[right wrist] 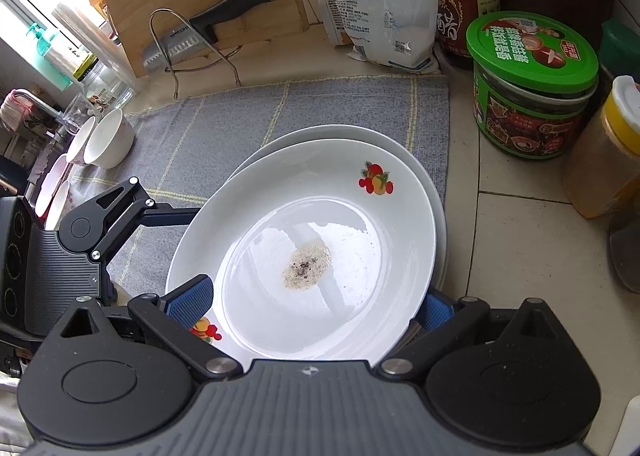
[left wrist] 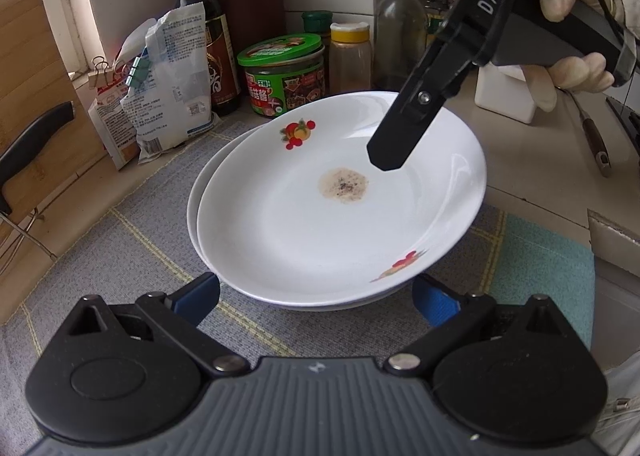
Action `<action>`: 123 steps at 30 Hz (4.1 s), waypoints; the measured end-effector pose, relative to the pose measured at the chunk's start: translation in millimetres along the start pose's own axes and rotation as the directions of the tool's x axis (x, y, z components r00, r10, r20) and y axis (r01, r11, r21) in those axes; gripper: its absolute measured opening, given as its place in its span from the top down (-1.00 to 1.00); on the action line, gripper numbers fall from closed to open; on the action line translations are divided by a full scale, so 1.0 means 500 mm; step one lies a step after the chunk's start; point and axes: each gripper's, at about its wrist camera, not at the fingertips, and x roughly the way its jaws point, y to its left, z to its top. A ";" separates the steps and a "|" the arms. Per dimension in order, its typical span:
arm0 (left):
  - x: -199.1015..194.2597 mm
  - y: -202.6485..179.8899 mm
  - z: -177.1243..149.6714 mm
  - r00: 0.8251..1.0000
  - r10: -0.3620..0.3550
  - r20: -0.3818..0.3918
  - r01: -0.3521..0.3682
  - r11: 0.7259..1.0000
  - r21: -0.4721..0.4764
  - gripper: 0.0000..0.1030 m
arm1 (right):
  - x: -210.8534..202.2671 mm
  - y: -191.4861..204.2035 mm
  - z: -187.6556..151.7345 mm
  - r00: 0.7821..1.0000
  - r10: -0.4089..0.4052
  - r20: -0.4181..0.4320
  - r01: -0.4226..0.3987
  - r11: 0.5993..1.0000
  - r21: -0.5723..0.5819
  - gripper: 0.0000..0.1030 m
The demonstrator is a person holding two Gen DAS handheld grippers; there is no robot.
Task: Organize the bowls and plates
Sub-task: 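Open both grippers and pull them back from the plate stack, then move both grippers to the plain white bowl on the towel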
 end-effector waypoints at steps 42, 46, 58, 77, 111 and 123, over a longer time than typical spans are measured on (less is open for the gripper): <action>-0.109 0.012 -0.022 0.975 0.193 0.106 -0.173 0.969 -0.174 -0.99 | -0.012 0.120 -0.019 0.985 -0.139 0.102 0.160 0.958 -0.238 -1.00; -0.138 0.018 -0.036 0.971 0.217 0.096 -0.189 0.952 -0.243 -0.99 | -0.001 0.142 -0.011 0.984 -0.122 0.130 0.156 0.943 -0.293 -1.00; -0.236 0.037 -0.110 0.944 0.323 0.066 -0.277 0.888 -0.368 -0.99 | 0.043 0.244 -0.014 0.980 -0.061 0.190 0.134 0.907 -0.398 -1.00; -0.386 0.140 -0.359 0.974 0.226 -0.020 -0.218 0.908 -0.358 -0.99 | 0.187 0.499 -0.043 0.983 -0.038 0.180 0.096 0.941 -0.324 -1.00; -0.519 0.299 -0.576 0.891 0.453 -0.042 -0.424 0.793 -0.437 -0.98 | 0.371 0.832 0.002 0.992 -0.009 0.128 0.072 0.864 -0.498 -1.00; -0.499 0.331 -0.573 0.908 0.419 0.001 -0.383 0.831 -0.404 -0.68 | 0.429 0.871 0.041 0.994 0.062 0.086 -0.009 0.861 -0.509 -1.00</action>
